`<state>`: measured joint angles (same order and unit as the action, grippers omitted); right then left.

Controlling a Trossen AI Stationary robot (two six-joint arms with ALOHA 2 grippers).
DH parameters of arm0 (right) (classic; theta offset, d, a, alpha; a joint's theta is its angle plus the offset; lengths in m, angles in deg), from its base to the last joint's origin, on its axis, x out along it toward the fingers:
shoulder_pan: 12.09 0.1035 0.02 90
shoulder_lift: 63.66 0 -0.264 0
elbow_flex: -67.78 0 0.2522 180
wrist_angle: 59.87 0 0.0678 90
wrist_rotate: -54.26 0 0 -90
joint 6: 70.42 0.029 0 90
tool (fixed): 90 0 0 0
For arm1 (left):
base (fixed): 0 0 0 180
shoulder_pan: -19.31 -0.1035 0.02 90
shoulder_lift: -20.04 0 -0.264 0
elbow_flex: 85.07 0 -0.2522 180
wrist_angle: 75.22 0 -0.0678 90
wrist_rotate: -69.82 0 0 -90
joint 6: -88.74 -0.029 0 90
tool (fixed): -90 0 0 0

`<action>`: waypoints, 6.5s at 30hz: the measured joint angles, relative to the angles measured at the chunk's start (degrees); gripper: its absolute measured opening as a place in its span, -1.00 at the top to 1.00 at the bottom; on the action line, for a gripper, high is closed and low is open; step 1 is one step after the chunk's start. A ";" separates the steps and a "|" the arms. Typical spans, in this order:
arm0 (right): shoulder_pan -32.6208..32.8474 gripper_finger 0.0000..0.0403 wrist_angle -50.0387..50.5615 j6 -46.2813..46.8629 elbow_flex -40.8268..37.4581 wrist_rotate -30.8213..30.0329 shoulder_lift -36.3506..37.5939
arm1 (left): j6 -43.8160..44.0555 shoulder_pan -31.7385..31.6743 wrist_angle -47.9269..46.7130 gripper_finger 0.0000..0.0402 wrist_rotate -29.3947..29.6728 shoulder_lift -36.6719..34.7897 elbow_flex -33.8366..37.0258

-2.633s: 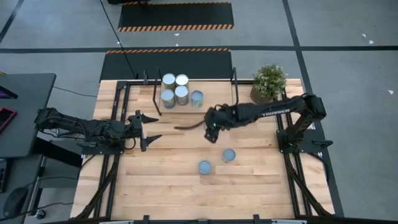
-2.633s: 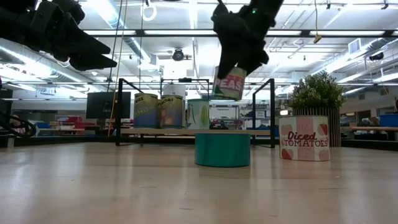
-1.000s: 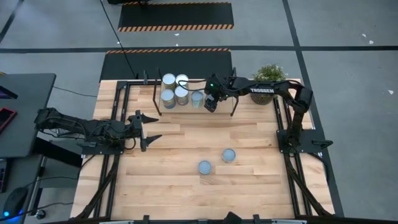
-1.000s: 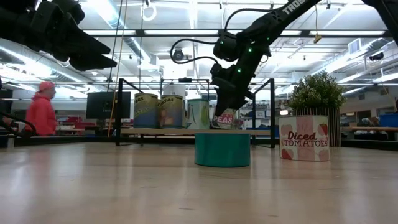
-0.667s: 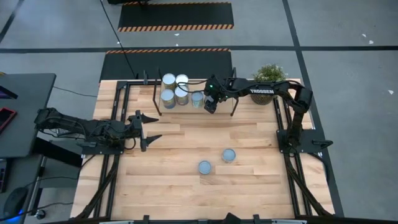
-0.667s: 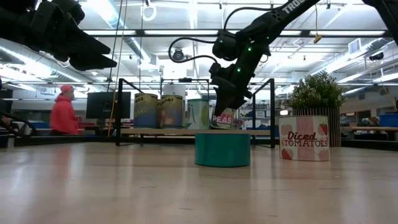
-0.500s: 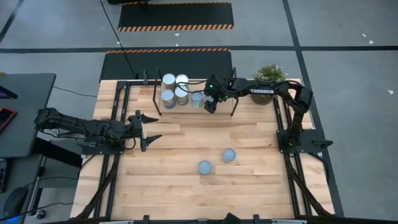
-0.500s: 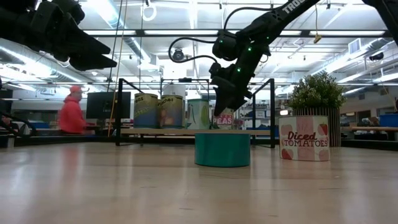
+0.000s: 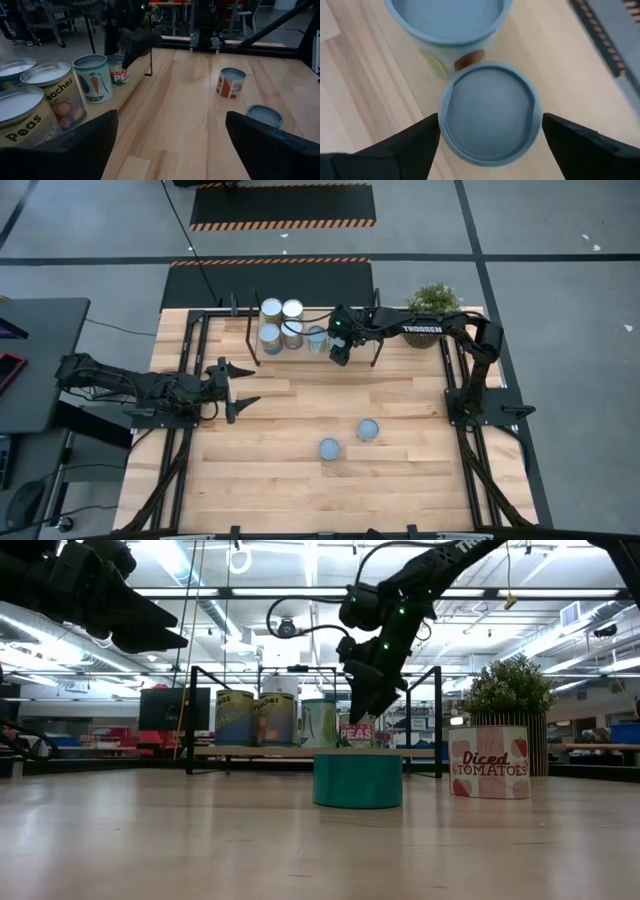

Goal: Pick and place cans onto a shelf
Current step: Put the small canned peas on the shelf, then adjust the canned peas on the shelf, then put the canned tomatoes on the shelf

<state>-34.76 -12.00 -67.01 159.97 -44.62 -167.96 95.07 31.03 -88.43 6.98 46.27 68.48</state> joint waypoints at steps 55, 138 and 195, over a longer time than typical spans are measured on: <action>27.22 -0.76 27.81 10.94 24.07 -31.95 -0.60 | -18.04 -1.96 11.77 -0.87 31.62 18.68 -0.02; 44.88 -0.76 27.59 38.81 -7.55 -44.11 9.43 | -52.12 -13.30 10.43 -0.87 37.05 62.10 -25.79; 44.56 -0.78 -5.53 20.75 -7.28 -22.60 9.78 | -13.40 -7.97 9.52 -0.87 -14.13 37.72 -16.22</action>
<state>9.80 -17.53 -46.26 152.69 -67.22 -158.18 81.67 23.06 -78.91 -7.16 84.00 52.26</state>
